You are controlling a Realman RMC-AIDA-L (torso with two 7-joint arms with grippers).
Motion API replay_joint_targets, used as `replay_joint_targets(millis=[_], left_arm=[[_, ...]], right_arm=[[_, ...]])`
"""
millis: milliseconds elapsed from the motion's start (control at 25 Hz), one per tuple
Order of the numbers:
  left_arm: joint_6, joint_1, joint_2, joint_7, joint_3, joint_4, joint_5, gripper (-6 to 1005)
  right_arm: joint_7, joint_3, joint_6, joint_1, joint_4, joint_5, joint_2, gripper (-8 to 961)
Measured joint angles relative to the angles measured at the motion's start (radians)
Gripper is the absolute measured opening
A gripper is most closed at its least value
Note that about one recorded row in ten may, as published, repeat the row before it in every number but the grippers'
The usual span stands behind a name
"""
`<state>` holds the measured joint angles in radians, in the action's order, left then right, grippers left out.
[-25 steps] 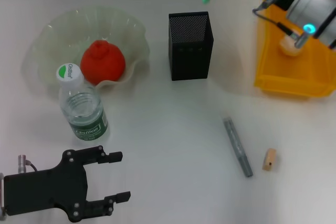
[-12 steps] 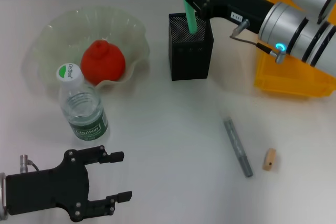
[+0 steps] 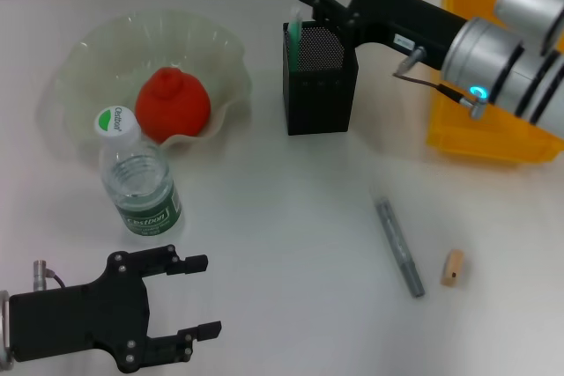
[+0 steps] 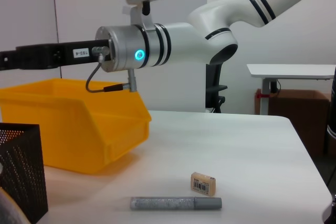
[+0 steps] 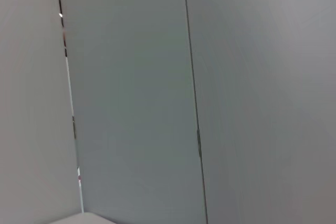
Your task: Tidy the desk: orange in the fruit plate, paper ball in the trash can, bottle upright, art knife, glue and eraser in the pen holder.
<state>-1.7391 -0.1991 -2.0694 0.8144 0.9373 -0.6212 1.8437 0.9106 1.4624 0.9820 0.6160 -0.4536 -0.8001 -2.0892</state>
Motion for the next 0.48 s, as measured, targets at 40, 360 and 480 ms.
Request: replay_joint_targets(millis=[40, 360, 480], left_arm=[[0.000, 0.000, 0.000, 0.000, 0.000, 0.000, 0.000, 699], [0.000, -0.001, 0.000, 0.000, 0.000, 0.000, 0.002, 699], [0.000, -0.001, 0.001, 0.000, 0.000, 0.000, 0.002, 699]], right_arm=[[0.008, 0.005, 0.010, -0.016, -0.021, -0.001, 0.001, 324], [0.495, -0.008, 0.048, -0.367, -0.613, -0.329, 0.010, 414], [0.736, -0.041, 0.069, -0.417, -0.780, -0.574, 0.005, 452]])
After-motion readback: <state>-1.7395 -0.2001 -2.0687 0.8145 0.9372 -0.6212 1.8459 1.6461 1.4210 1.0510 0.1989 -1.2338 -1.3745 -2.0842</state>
